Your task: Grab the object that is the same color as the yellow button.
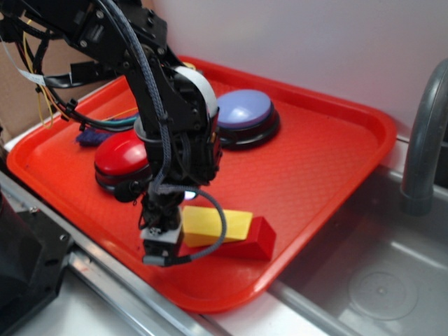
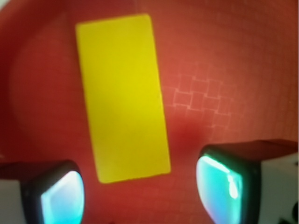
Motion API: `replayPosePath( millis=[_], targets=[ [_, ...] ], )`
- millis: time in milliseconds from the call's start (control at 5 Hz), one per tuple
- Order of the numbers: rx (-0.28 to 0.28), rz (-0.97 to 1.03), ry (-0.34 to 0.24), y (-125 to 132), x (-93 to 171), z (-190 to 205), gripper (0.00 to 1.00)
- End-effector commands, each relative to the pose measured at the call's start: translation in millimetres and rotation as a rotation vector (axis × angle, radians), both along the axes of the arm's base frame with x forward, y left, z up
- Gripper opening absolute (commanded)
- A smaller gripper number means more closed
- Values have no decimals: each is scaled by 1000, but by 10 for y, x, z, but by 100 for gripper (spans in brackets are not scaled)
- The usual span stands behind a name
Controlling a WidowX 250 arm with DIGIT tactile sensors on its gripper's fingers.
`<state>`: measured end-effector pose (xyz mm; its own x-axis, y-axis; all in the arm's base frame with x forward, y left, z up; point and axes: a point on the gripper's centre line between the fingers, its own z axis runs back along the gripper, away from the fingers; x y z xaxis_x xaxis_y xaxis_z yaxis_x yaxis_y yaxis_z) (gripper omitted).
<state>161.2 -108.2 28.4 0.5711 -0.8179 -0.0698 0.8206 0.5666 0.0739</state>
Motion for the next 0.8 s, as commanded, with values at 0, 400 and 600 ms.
replayPosePath(
  millis=[0,400,600],
  targets=[
    [31,-29,-33,-110,30,-34,0],
    [-16,72,-39,-84,70,125,0],
    [-63,197,-65,-10,86,450,0]
  ],
)
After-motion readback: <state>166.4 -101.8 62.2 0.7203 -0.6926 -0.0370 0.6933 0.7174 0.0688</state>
